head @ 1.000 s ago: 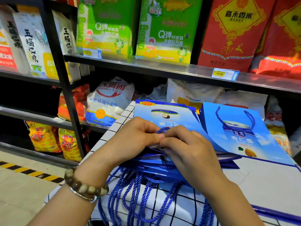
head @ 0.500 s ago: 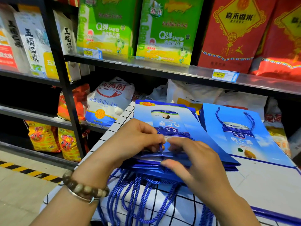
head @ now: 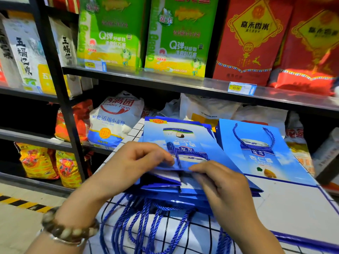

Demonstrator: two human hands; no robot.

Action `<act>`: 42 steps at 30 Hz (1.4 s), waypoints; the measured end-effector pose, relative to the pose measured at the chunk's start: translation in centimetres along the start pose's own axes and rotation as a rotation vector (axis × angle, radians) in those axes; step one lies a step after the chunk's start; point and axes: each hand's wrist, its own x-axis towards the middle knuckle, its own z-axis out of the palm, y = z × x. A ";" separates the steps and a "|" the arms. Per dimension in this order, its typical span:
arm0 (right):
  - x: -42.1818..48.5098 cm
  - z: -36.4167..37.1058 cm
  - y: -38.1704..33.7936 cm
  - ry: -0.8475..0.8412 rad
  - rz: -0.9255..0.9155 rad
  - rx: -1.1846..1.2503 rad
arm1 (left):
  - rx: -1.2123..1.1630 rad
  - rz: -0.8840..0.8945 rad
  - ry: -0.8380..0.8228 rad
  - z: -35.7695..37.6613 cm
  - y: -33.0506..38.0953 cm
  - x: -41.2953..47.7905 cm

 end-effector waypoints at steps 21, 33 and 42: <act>6.4 -5.0 1.0 0.372 0.322 0.495 | -0.213 0.199 0.518 -3.7 2.4 3.2; 15.8 -9.6 0.9 0.390 0.221 0.374 | 0.046 0.509 0.756 -6.9 14.4 11.2; 7.5 -14.7 10.2 0.092 0.693 -0.091 | -0.097 0.222 0.186 5.9 5.7 19.3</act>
